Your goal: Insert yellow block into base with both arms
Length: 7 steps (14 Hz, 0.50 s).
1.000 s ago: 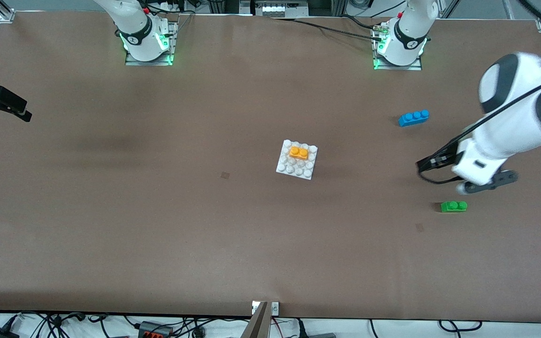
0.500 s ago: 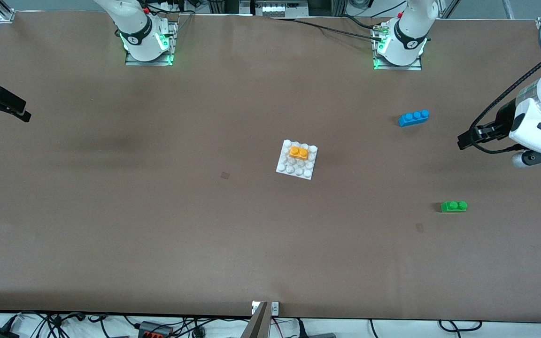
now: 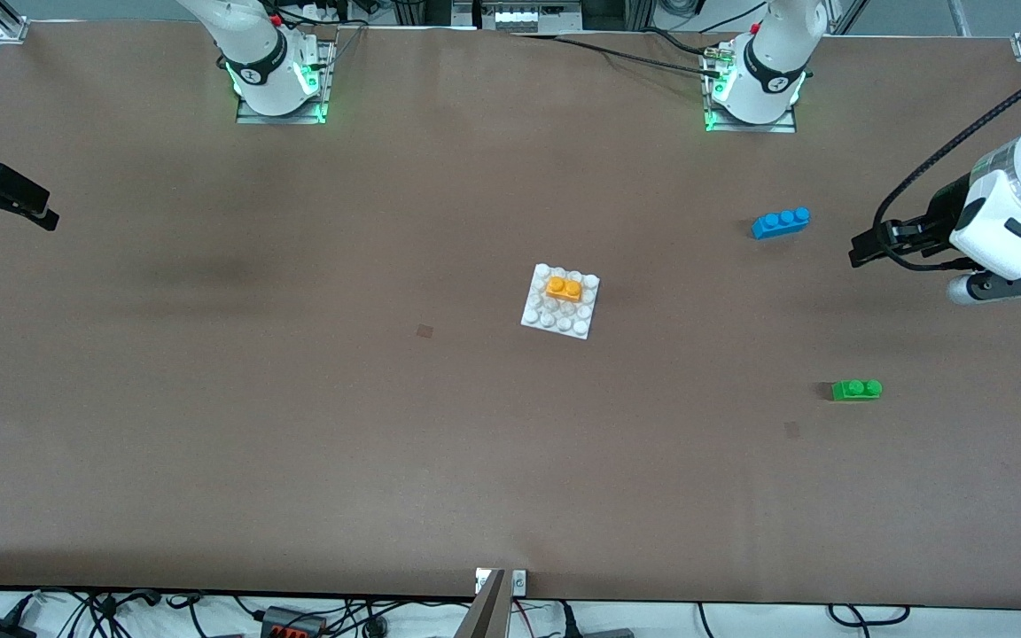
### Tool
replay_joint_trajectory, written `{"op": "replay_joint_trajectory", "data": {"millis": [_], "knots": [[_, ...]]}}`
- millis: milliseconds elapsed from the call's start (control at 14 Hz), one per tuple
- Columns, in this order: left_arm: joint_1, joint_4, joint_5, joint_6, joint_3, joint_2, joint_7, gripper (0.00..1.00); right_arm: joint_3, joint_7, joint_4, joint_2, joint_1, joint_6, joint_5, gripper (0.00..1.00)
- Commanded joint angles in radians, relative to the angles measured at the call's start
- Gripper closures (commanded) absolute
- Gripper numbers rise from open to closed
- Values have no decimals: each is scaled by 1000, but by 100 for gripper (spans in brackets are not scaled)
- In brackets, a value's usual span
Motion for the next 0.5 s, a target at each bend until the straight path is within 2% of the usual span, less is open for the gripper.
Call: {"op": "replay_joint_trajectory", "data": {"millis": [0,71,143,286,429], "knots": [[3,14,16,-14,11,-5,262,0,6,0,23,10,-7,-8,3,0],[-4,18,89,-13,2,-5,385,0,4,0,23,11,-8,-8,3,0],[-5,23,87,-14,-4,-11,303,0,4,0,23,11,-8,-8,3,0],[-1,24,-37,-22,-3,-15,61,0,4,0,23,11,-8,-8,3,0],[7,14,-28,-43,11,-55,-15,0,4,0,23,11,-8,-8,3,0]]}}
